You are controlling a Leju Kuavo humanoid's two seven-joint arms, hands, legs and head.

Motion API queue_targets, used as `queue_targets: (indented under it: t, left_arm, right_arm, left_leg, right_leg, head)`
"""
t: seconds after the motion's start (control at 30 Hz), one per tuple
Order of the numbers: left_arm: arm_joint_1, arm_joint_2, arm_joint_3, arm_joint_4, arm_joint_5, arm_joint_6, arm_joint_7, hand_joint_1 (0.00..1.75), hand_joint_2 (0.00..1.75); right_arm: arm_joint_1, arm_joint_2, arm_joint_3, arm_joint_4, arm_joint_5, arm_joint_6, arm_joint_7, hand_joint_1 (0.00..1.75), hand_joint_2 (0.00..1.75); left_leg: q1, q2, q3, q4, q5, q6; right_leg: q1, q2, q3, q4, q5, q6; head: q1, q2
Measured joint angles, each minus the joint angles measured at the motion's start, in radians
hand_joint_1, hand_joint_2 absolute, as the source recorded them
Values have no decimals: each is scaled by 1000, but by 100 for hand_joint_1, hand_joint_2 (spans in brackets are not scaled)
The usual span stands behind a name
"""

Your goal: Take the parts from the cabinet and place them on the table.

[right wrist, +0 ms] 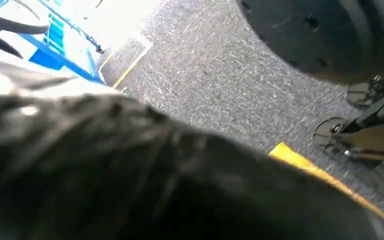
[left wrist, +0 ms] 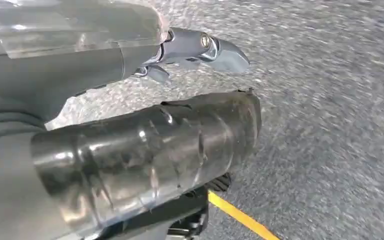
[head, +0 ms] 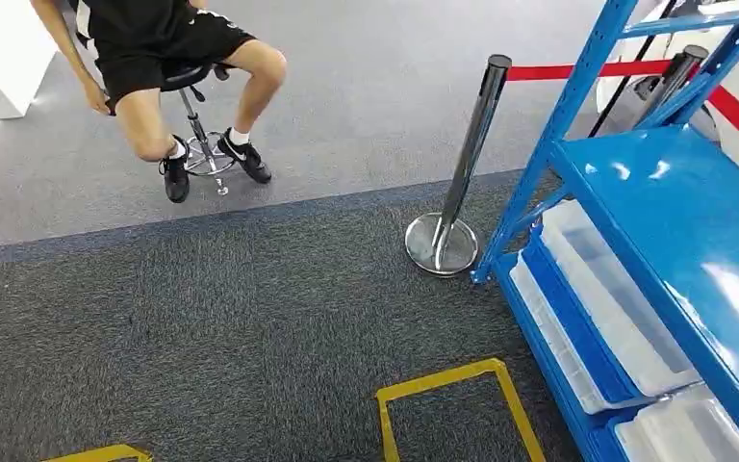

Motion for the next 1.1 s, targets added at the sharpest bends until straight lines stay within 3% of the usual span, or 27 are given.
queue_targets:
  t: [0.03,0.07,0.1,0.13,0.17,0.2,0.23,0.27,0.3,0.33,0.37,0.4,0.43,0.53,0.57,0.6,0.63,0.67,0.7,0.73,0.77,0.8,0.87,0.9,0.93,1.07,1.1]
  left_arm:
    - [-2,0,0,0,-1,2,-3,0,0]
    - [-2,4,0,0,-2,3,-3,0,0]
    - [-2,5,0,0,-3,5,-4,0,0]
    - [-1,7,0,0,-4,5,-5,0,0]
    - [1,10,0,0,-6,5,-3,0,0]
    - [5,13,1,0,-5,-6,5,0,0]
    - [9,14,1,0,-3,-21,16,0,0]
    - [14,18,3,0,3,-39,29,0,0]
    - [21,22,5,0,18,-58,45,0,0]
    - [26,25,11,1,32,-67,61,0,0]
    - [29,30,17,1,41,-71,71,0,0]
    - [34,36,24,1,49,-74,79,0,0]
    - [36,40,28,2,51,-80,86,0,0]
    - [39,50,38,2,58,-86,92,0,0]
    - [40,50,40,2,58,-87,93,0,0]
    - [39,51,42,2,59,-87,95,0,0]
    - [41,52,45,2,60,-87,95,0,0]
    - [45,52,48,2,60,-87,98,0,0]
    - [49,52,49,2,60,-84,101,0,0]
    - [51,52,51,3,60,-78,105,0,0]
    - [50,51,52,4,60,-71,106,0,0]
    - [49,47,53,5,60,-64,106,0,0]
    - [43,36,53,5,59,-50,106,0,0]
    - [40,31,53,5,58,-47,106,0,0]
    - [38,31,53,5,57,-44,106,0,0]
    - [28,17,53,5,55,-47,114,0,0]
    - [27,16,53,5,53,-48,116,0,0]
  right_arm:
    - [2,0,0,0,1,0,0,0,0]
    - [1,1,0,0,2,0,0,0,0]
    - [1,4,1,0,2,0,0,0,0]
    - [-1,4,2,0,3,0,0,0,0]
    - [-4,5,2,0,4,2,0,0,0]
    - [-6,6,3,0,6,4,0,0,0]
    - [-6,7,4,0,8,7,0,0,0]
    - [-5,8,6,0,10,12,3,0,0]
    - [-5,10,11,0,17,20,5,0,0]
    - [-6,12,15,0,25,26,6,0,0]
    - [-7,14,18,0,32,32,6,0,0]
    - [-8,18,19,-1,35,37,7,0,0]
    - [-12,21,22,-2,39,38,7,0,0]
    - [-13,24,28,-3,41,43,9,0,0]
    - [-11,24,30,-2,41,43,11,0,0]
    - [-12,25,33,-3,41,43,11,0,0]
    - [-14,25,34,-3,42,44,12,0,0]
    - [-18,25,36,-3,43,45,12,0,0]
    - [-21,26,38,-3,44,47,12,0,0]
    - [-23,26,40,-3,47,48,12,0,0]
    - [-23,28,41,-4,49,48,13,0,0]
    - [-23,29,41,-4,51,48,17,0,0]
    - [-25,30,42,-6,53,48,24,0,0]
    - [-28,30,42,-8,53,48,25,0,0]
    - [-32,31,42,-10,54,48,26,0,0]
    - [-36,34,42,-11,59,53,35,0,0]
    - [-35,36,43,-12,61,54,36,0,0]
  left_leg:
    - [0,9,3,-3,1,-5]
    - [0,1,-1,5,-9,-13]
    - [6,-53,-6,28,-29,-19]
    - [9,-82,-29,78,-65,-20]
    - [10,-99,-68,163,-110,-21]
    - [10,-103,-111,251,-147,-23]
    - [10,-104,-137,304,-160,-23]
    - [10,-104,-145,317,-149,-23]
    - [11,-104,-126,276,-111,-21]
    - [12,-109,-88,194,-62,-19]
    - [13,-127,-44,102,-17,-16]
    - [16,-184,-14,27,-3,-12]
    - [13,-192,-14,18,-6,-13]
    - [8,-159,-11,15,4,1]
    - [15,-147,-12,1,14,11]
    - [16,-132,-9,-7,22,19]
    - [15,-123,-10,-13,26,27]
    - [12,-109,-13,-13,26,28]
    - [11,-94,-15,-13,26,28]
    - [10,-79,-16,-13,26,28]
    - [10,-64,-17,-13,26,28]
    - [10,-52,-18,-12,25,27]
    - [11,-32,-15,-11,23,23]
    - [9,-21,-13,-8,20,19]
    - [3,-14,-12,-4,15,12]
    - [3,23,2,-7,10,-13]
    - [11,1,-1,2,-2,-21]
  right_leg:
    - [0,11,-3,-3,3,-5]
    - [-14,22,5,-17,11,-15]
    - [-12,28,6,-21,15,-20]
    - [-11,34,3,-21,18,-26]
    - [-10,47,-2,-20,20,-29]
    - [-8,60,-6,-18,21,-31]
    - [-8,71,-9,-16,22,-31]
    - [-7,84,-12,-12,22,-31]
    - [-7,99,-13,-7,22,-31]
    - [-7,114,-14,-3,21,-31]
    - [-7,126,-14,0,21,-30]
    - [-10,136,-18,2,21,-26]
    - [-4,146,-22,8,23,-18]
    - [-11,174,-32,-3,36,3]
    - [-7,182,-36,-2,39,10]
    - [-10,133,-42,15,24,7]
    - [-6,81,-64,59,-14,10]
    - [-7,60,-100,138,-61,15]
    - [-10,53,-135,216,-97,18]
    - [-13,51,-164,279,-120,22]
    - [-14,49,-173,305,-118,25]
    - [-15,45,-156,279,-96,27]
    - [-17,24,-59,113,-18,27]
    - [-16,-12,-2,17,12,23]
    - [-7,-47,8,-8,-1,13]
    - [-4,2,2,-17,11,-9]
    - [-14,12,11,-25,18,-15]
  head:
    - [0,0]
    - [0,0]
    - [-1,0]
    - [-1,0]
    - [0,0]
    - [-1,0]
    - [-1,0]
    - [0,0]
    - [-1,0]
    - [-1,0]
    - [0,0]
    - [0,0]
    - [0,0]
    - [-1,0]
    - [0,0]
    - [0,0]
    - [2,0]
    - [1,0]
    - [1,0]
    - [1,0]
    - [1,0]
    - [1,0]
    - [1,0]
    - [1,0]
    - [1,0]
    - [0,0]
    - [1,0]
